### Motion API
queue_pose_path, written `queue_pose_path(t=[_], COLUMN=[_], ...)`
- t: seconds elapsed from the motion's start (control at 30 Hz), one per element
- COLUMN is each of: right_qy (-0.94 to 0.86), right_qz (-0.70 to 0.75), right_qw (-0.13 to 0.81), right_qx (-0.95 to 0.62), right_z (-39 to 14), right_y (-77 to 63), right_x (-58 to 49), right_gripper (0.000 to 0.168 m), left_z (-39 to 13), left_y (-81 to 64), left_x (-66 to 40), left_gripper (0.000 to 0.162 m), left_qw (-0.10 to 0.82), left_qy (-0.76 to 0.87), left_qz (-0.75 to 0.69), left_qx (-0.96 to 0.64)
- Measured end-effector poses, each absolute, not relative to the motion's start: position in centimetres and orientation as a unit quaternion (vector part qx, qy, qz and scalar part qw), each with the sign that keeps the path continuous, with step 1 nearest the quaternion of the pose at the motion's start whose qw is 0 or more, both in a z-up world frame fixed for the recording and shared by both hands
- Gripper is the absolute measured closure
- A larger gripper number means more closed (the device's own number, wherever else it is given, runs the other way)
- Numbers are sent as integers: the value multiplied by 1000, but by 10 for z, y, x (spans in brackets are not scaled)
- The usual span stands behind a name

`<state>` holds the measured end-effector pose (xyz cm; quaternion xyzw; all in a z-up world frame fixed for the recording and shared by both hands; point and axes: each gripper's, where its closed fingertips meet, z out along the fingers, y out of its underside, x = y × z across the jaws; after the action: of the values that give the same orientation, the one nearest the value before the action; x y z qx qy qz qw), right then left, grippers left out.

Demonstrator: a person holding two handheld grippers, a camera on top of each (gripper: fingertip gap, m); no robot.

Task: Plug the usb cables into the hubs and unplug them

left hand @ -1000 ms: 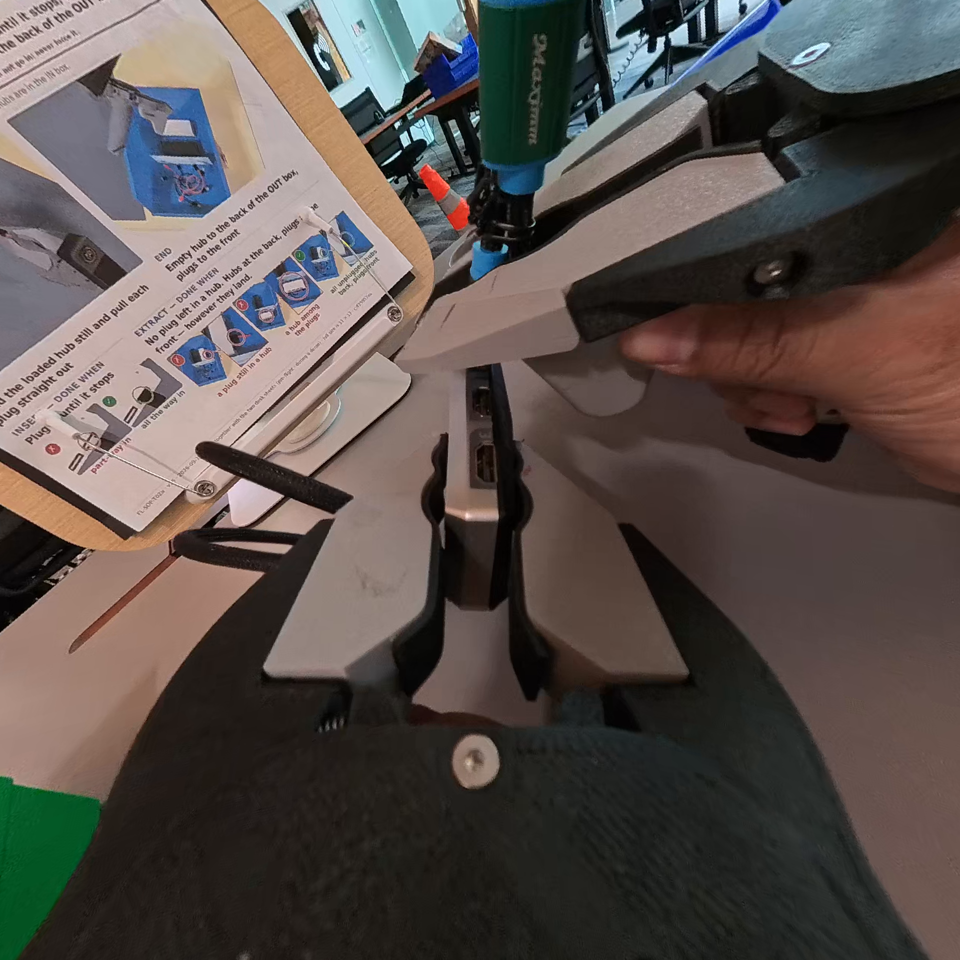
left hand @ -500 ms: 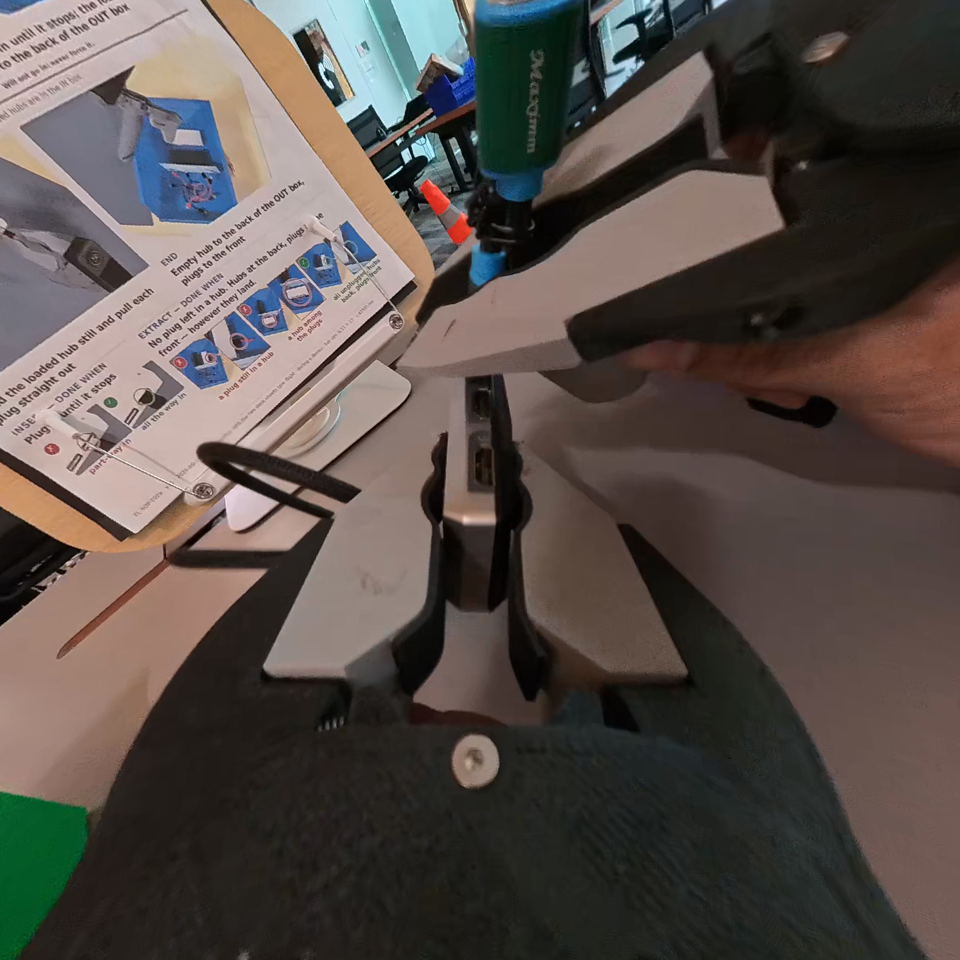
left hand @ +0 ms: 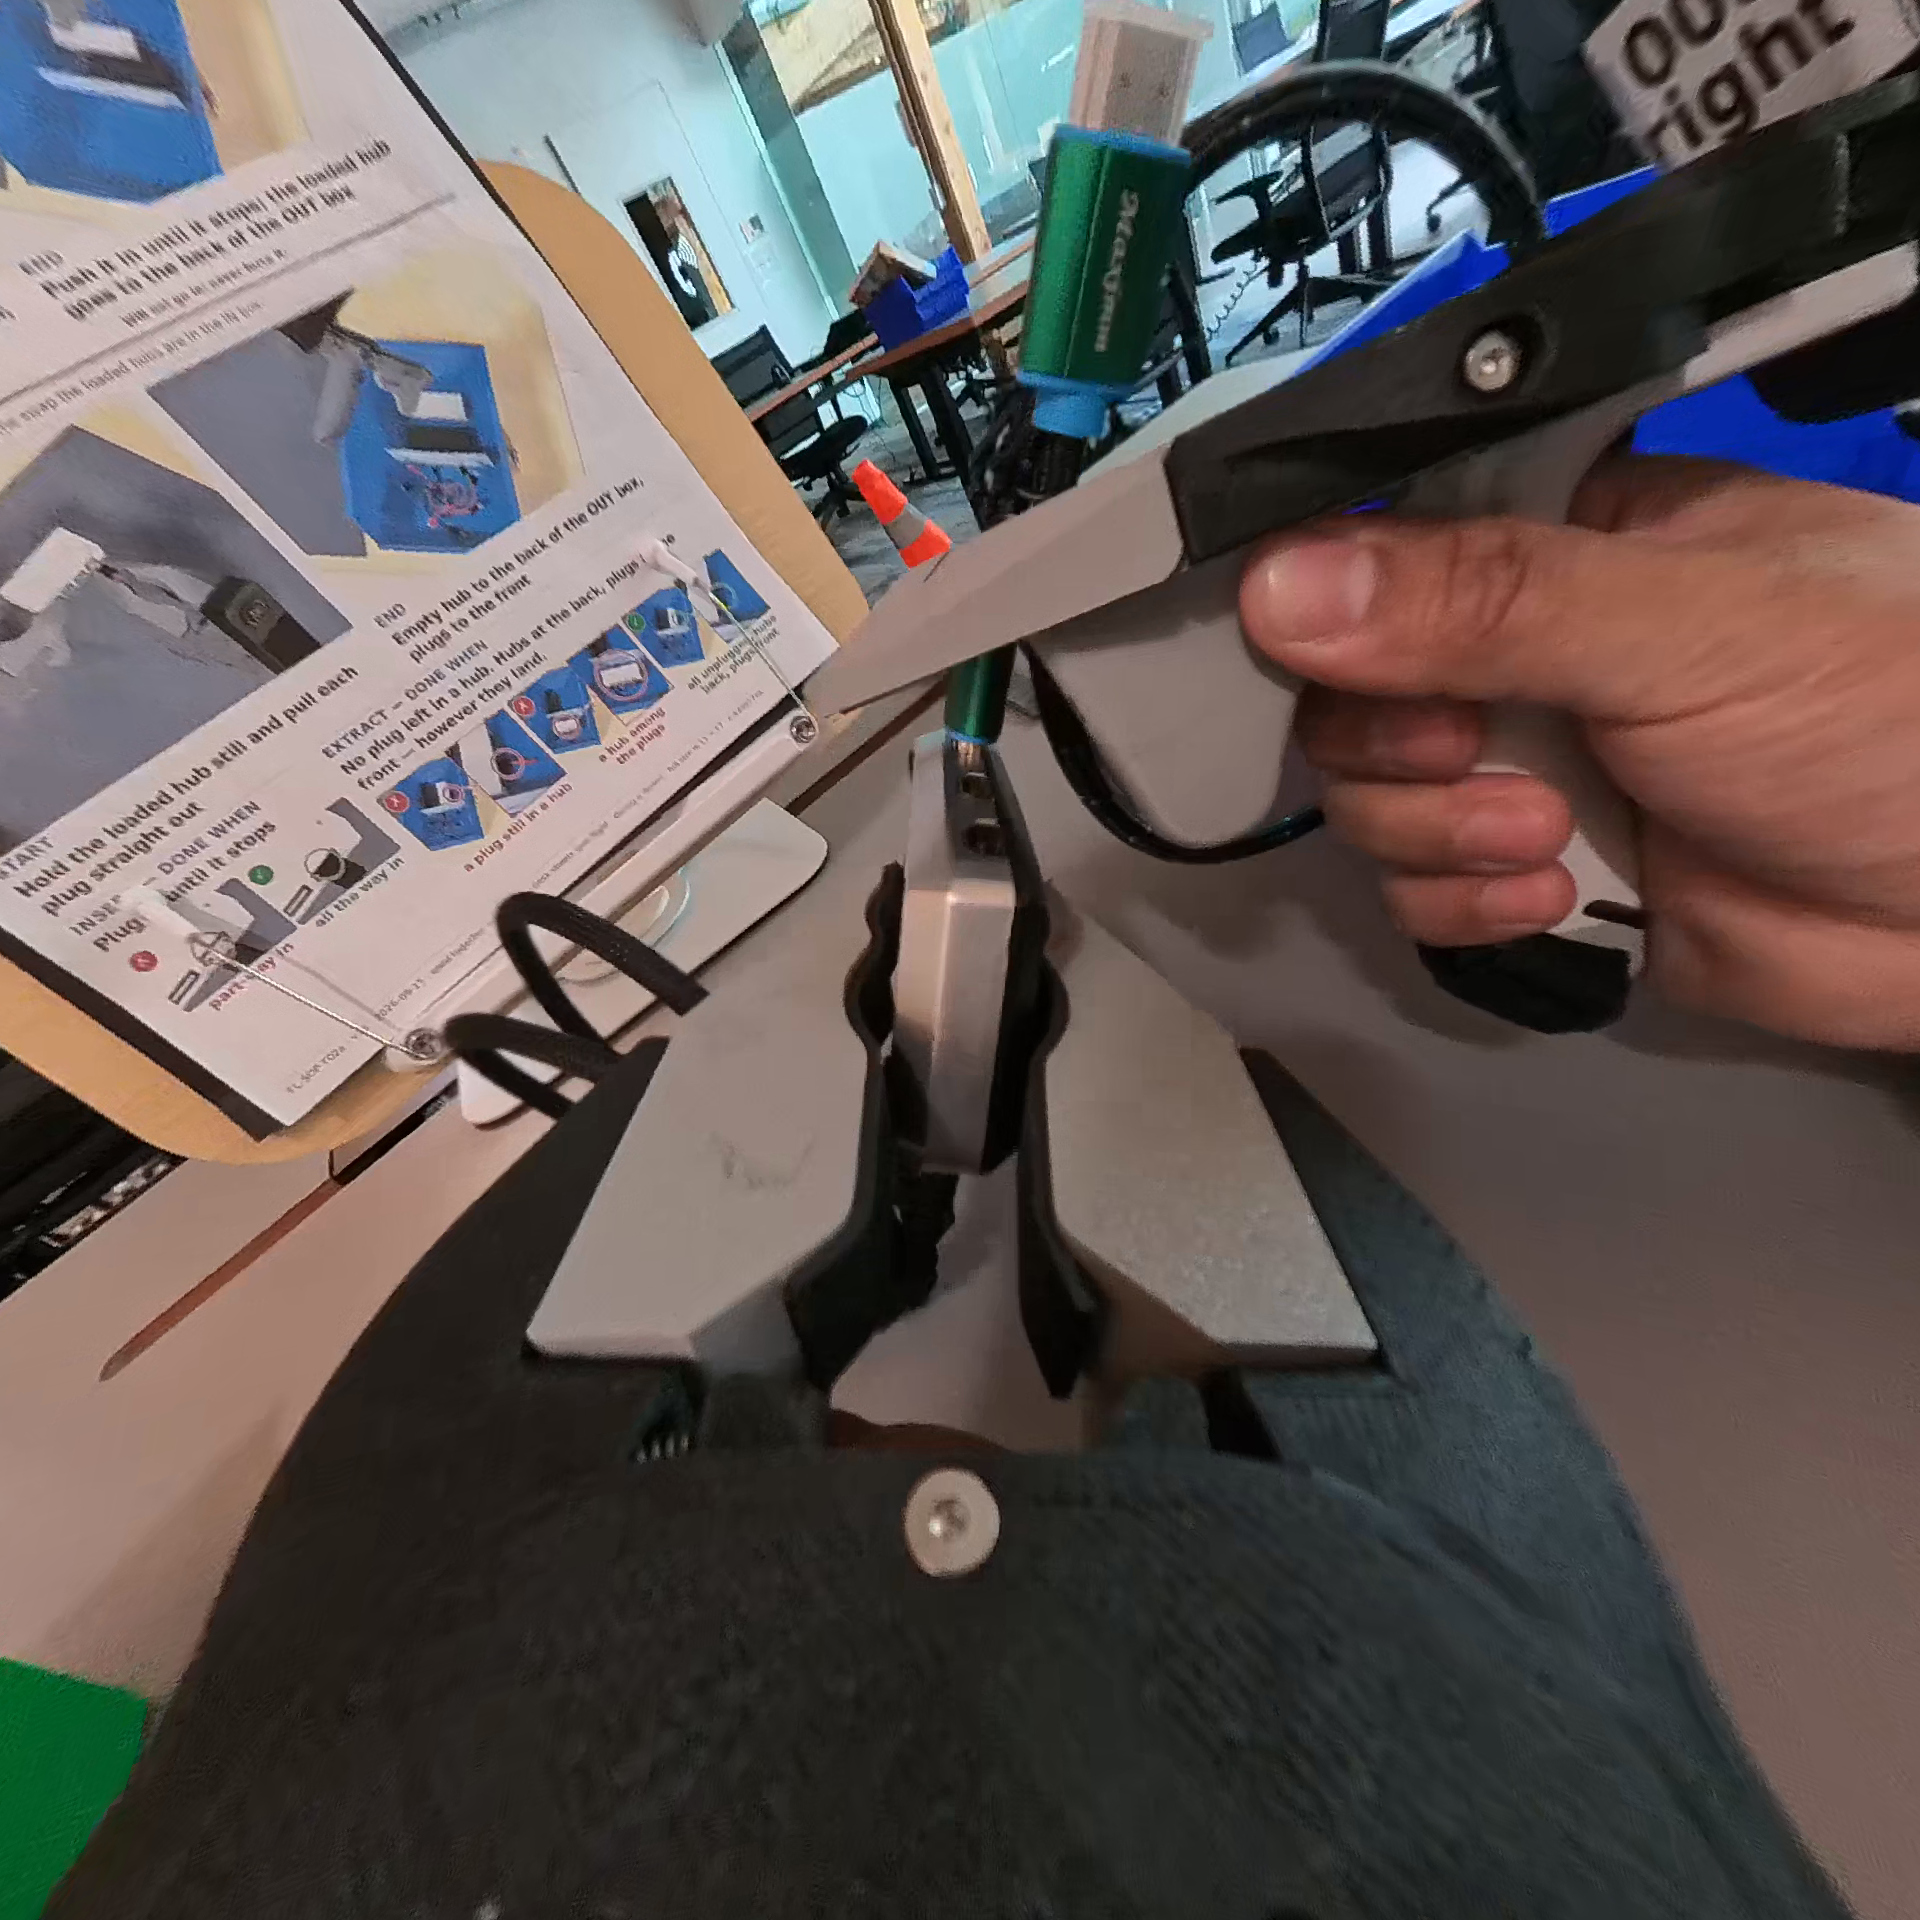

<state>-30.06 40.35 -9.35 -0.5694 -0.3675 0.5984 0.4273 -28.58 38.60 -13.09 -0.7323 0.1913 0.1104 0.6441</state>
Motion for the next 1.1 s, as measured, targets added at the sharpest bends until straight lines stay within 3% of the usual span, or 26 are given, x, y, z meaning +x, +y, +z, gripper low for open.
queue_pose_path(t=[0.23,0.4,0.57,0.77,0.87,1.1], right_qy=[-329,-409,-359,-365,-359,-354], right_qz=[669,563,610,599,581,590], right_qw=[358,439,411,437,433,420], right_qx=[-562,-568,-574,-564,-589,-592], right_z=[-95,-99,-104,-102,-113,-116], right_y=[403,400,406,403,406,403], right_x=[-301,-304,-304,-306,-313,-313], right_gripper=[152,153,140,144,137,152], left_z=[-129,-132,-130,-125,-127,-129], left_y=[384,380,382,381,381,384], left_x=[-285,-287,-287,-292,-286,-282], left_gripper=[142,142,142,142,141,138], left_qw=[648,653,657,673,671,668], left_qy=[195,198,178,131,127,123], left_qz=[106,91,87,7,-16,-40], left_qx=[-729,-725,-727,-728,-731,-732])
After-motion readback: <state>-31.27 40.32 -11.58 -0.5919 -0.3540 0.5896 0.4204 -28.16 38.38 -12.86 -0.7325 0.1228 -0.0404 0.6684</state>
